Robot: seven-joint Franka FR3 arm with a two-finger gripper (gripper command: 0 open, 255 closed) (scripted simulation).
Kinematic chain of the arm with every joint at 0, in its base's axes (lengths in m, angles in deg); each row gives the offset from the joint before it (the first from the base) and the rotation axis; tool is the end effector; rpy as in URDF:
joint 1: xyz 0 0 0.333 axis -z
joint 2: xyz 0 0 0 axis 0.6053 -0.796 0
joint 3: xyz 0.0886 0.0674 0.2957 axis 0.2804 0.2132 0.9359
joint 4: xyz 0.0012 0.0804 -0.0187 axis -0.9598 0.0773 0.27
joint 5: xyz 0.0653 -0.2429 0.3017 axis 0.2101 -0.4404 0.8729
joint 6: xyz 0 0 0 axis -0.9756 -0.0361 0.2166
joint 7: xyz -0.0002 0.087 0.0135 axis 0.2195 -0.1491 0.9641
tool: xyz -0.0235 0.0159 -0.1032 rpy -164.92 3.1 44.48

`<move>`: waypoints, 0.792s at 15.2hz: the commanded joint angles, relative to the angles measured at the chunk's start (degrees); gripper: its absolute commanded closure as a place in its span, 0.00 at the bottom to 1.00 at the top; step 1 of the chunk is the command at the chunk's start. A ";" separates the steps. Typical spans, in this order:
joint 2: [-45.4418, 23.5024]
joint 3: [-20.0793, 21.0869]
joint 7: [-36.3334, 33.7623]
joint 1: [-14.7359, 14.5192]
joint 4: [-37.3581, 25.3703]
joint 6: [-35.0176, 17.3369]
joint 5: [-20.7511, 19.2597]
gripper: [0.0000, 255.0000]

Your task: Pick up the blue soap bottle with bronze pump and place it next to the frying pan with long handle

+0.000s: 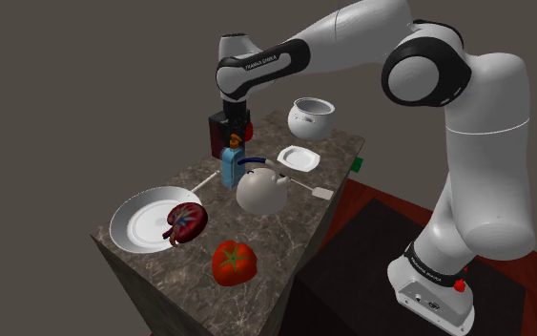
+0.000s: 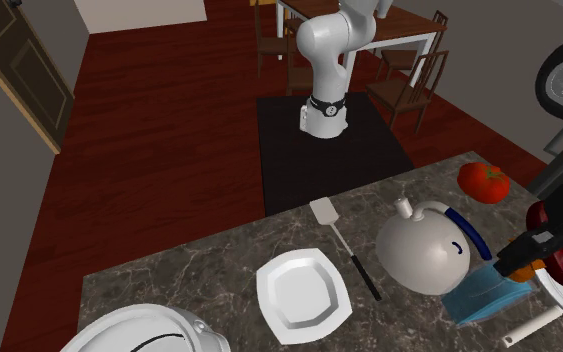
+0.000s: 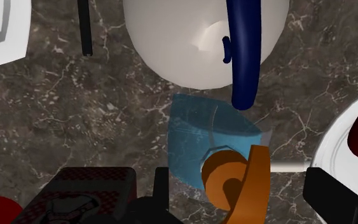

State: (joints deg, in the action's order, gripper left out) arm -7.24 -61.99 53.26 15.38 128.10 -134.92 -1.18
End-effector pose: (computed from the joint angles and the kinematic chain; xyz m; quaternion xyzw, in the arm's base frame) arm 0.6723 0.1433 0.3688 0.9917 0.1281 0.0052 0.0012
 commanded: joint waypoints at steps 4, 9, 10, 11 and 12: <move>1.80 -0.24 -0.32 -0.06 -3.12 4.88 -0.48 0.00; 2.17 -0.29 -0.40 -0.05 -4.10 6.22 -0.58 0.00; 2.17 -0.29 -0.40 -0.05 -4.10 6.22 -0.58 0.00; 2.17 -0.29 -0.40 -0.05 -4.10 6.22 -0.58 0.00; 2.17 -0.29 -0.40 -0.05 -4.10 6.22 -0.58 0.00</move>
State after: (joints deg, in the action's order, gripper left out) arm -5.07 -62.29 52.86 15.33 124.01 -128.72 -1.76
